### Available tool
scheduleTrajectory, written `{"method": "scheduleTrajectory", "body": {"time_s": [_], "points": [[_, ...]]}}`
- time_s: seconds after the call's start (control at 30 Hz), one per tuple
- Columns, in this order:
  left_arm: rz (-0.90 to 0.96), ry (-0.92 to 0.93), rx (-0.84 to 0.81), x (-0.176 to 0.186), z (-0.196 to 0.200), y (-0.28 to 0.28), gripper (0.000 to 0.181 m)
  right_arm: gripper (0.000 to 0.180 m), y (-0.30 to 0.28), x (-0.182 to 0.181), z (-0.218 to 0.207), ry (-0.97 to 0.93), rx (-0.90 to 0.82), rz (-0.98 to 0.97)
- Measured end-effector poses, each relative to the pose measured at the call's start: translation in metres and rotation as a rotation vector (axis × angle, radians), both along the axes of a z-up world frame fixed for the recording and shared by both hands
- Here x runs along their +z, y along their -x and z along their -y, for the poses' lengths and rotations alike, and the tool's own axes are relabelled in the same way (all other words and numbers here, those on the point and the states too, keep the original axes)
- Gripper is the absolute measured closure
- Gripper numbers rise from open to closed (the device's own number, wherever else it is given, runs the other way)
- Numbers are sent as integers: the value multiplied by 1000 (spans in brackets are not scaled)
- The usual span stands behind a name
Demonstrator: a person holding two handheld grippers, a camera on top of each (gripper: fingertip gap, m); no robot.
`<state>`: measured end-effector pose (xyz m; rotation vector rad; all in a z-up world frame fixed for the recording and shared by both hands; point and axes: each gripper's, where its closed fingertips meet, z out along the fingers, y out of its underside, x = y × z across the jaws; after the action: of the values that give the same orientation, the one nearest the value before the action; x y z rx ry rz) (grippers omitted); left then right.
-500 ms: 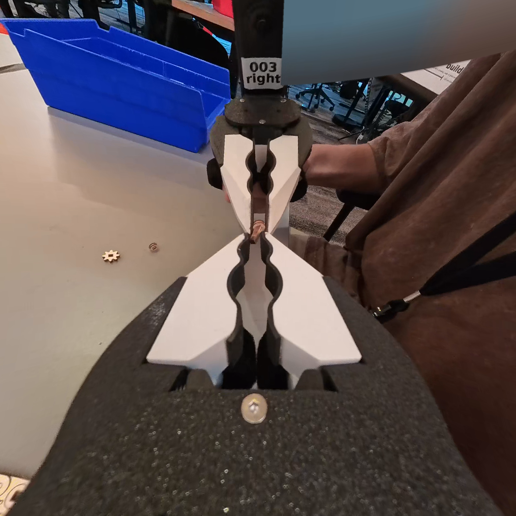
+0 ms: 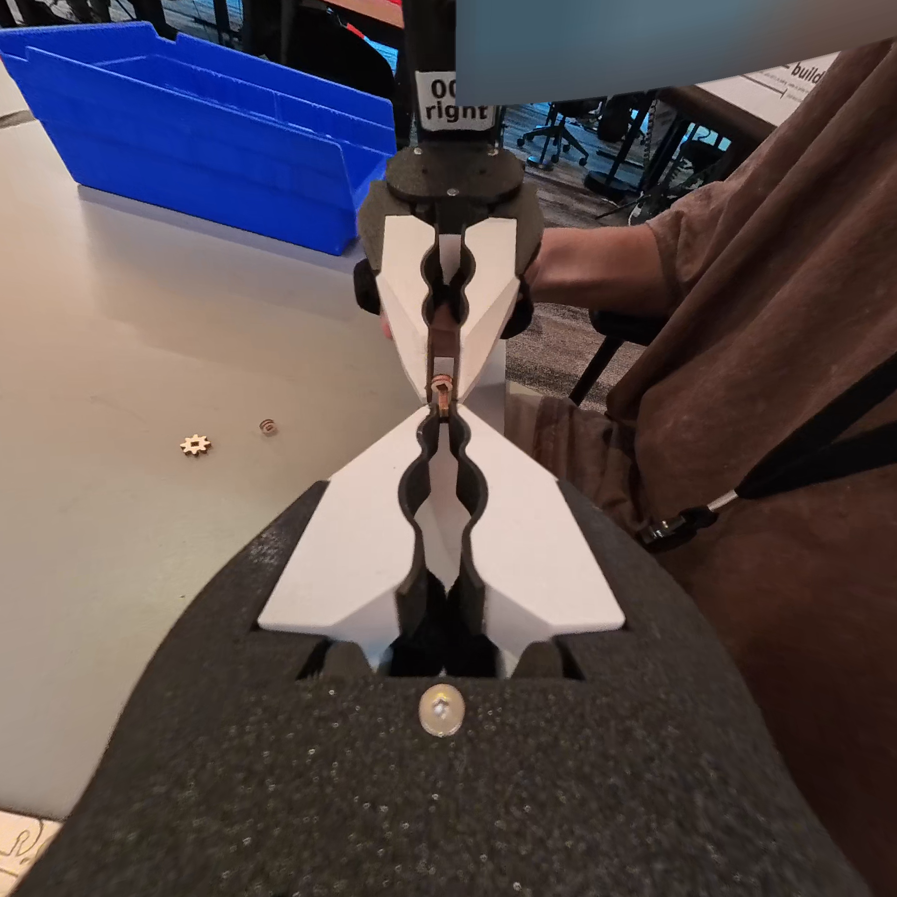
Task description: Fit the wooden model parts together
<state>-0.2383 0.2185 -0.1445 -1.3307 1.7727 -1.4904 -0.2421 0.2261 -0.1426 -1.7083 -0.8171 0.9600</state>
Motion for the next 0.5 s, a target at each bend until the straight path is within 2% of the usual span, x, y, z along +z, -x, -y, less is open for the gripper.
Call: {"method": "scheduleTrajectory", "body": {"time_s": [0.5], "points": [[13, 0, -10, 4, -2, 4, 179, 172, 5, 3, -1, 18, 12, -76]]}}
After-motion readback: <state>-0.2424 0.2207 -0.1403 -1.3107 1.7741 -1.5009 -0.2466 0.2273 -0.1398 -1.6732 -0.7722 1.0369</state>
